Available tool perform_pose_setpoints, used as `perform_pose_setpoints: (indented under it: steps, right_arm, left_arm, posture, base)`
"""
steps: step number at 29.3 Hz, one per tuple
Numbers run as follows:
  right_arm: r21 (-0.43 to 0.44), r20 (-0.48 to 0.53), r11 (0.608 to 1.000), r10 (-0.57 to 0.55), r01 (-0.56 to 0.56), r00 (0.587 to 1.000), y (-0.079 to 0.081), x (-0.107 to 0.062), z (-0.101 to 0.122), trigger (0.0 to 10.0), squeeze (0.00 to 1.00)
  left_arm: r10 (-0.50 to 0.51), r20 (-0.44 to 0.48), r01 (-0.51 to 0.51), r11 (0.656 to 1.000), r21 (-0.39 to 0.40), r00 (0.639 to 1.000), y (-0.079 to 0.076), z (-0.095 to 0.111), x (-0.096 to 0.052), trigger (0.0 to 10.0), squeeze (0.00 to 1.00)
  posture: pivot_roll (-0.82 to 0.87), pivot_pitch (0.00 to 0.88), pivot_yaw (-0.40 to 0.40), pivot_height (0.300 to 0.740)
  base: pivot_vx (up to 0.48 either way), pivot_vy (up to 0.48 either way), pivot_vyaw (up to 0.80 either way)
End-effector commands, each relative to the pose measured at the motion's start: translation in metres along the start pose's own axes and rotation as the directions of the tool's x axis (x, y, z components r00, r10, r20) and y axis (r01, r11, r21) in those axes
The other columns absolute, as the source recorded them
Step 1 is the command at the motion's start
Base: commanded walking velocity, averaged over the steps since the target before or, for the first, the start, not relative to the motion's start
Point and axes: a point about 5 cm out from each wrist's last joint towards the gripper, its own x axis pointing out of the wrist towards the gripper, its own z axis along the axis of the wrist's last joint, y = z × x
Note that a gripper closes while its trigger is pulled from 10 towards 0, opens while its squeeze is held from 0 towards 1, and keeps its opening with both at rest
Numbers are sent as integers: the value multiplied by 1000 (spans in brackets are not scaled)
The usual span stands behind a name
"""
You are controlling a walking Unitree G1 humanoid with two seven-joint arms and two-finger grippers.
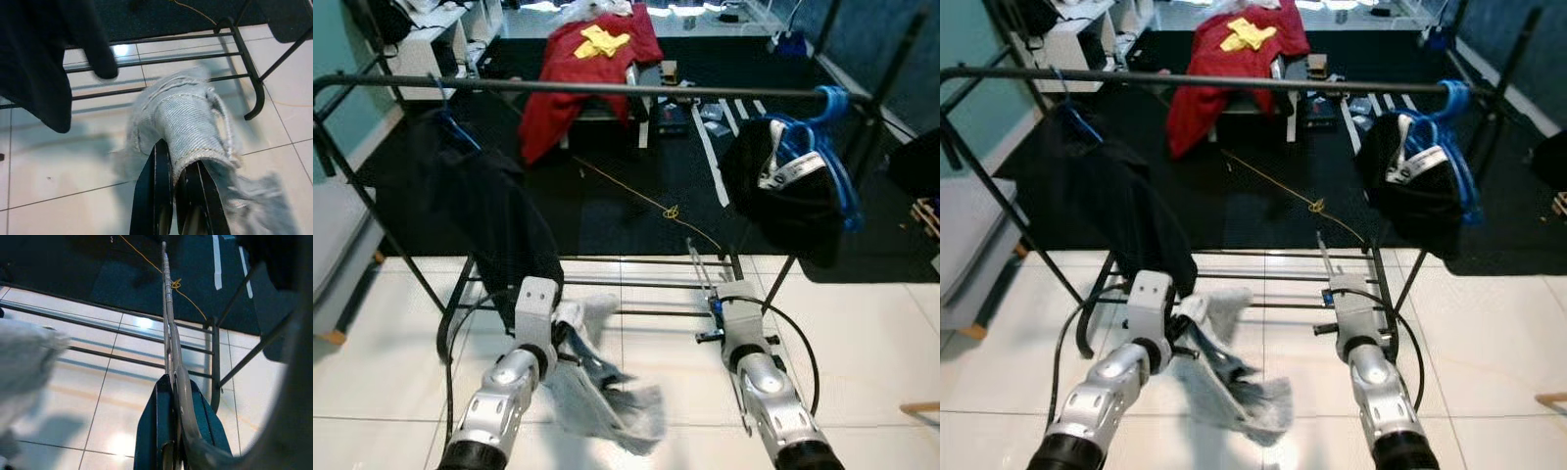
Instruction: Hang hanger
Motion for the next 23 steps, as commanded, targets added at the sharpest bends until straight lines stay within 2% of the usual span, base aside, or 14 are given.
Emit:
perform_pose_setpoints:
  steps: [1,5,7,9,11,16,18,19,23]
  right_arm:
    - [7,-2,1000,10,-10,1000,5,-1,-1,10000,0]
    - [13,-1,1000,-1,1,1000,3,-1,-1,10000,0]
    - [17,-1,1000,-12,12,1000,2,-1,-1,10000,0]
    - [17,-1,1000,-12,12,1000,2,-1,-1,10000,0]
    - [19,-1,999,-27,27,1000,0,-1,-2,10000,0]
    - [25,6,998,-57,56,998,-5,0,1,10000,0]
    - [29,9,997,-78,78,997,-9,0,2,10000,0]
    - [31,13,995,-98,97,995,-14,1,4,10000,0]
    - [35,27,992,-125,124,992,-20,1,8,10000,0]
  left_arm:
    - [15,8,-15,1000,7,1000,5,1,0,10000,0]
    - [-17,26,16,1000,25,1000,2,4,2,10000,0]
    - [-83,45,80,995,56,996,-5,6,1,10000,0]
    - [-83,45,80,995,56,996,-5,6,1,10000,0]
    - [-125,45,121,989,81,991,-9,7,0,10000,0]
    - [-131,43,127,987,95,990,-10,7,0,10000,0]
    - [-139,47,134,986,96,989,-11,7,0,10000,0]
    - [-180,57,173,980,102,982,-15,9,0,10000,0]
    - [-235,68,227,968,109,970,-21,12,-1,10000,0]
  posture:
    - [-7,143,24,740]
    - [-9,139,26,740]
    - [-7,130,27,740]
    - [-7,130,27,740]
    - [-7,128,27,740]
    - [-10,123,32,740]
    - [-11,115,35,740]
    - [-11,113,36,740]
    - [-10,111,35,740]
  base:
    - [0,0,0]
    - [0,0,0]
    - [0,0,0]
    - [0,0,0]
    - [0,0,0]
    - [0,0,0]
    - [0,0,0]
    - [0,0,0]
    - [61,0,0]
